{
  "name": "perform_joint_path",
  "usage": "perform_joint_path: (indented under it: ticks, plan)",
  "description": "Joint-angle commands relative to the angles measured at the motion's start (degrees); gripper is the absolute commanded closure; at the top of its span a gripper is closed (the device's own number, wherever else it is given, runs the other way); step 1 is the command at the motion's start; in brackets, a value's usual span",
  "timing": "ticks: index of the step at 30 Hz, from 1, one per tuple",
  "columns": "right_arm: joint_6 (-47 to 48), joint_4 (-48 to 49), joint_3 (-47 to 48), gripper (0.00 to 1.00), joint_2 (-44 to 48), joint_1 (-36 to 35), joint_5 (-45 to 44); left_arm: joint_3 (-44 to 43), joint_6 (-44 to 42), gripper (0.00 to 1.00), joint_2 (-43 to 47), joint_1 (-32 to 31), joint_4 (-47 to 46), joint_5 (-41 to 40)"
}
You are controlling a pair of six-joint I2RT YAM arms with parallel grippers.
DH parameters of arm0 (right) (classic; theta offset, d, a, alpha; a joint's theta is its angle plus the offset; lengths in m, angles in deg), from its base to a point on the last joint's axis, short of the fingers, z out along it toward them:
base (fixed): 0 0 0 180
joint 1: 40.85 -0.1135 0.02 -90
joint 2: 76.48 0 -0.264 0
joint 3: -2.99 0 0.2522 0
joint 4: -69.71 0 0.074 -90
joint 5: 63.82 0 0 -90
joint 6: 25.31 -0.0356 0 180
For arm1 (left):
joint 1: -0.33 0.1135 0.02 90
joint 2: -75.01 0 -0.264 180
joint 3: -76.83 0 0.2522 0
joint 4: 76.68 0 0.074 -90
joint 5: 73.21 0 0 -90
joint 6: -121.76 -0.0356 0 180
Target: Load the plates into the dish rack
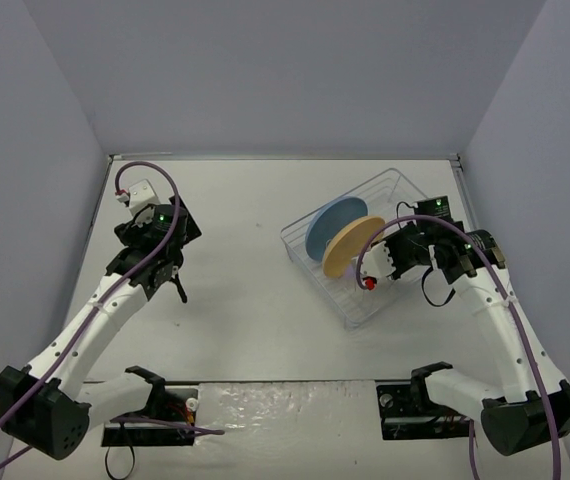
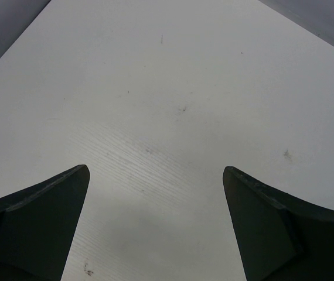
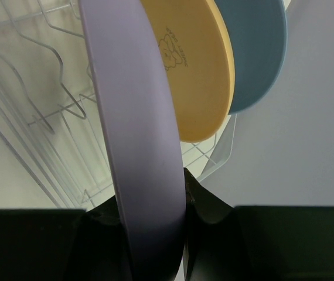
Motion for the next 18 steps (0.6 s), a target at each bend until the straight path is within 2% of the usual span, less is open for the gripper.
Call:
perform_joint_path:
  ticks: [1, 16, 18]
  plan:
    - [1.43, -0.80, 1.48, 1.00, -0.51, -0.37, 1.94, -1.34, -0.61, 0.03, 1.49, 0.33, -1.25, -2.76]
    - [4.61, -1.36, -1.44, 1.00, -7.70, -3.03, 1.64, -1.45, -0.43, 0.03, -1.37, 1.65, -2.28, -3.13]
    - [3.99, -0.28, -2.20, 0.97, -8.46, -4.36, 1.83, -1.45, -0.50, 0.03, -1.88, 1.90, -2.34, -2.81]
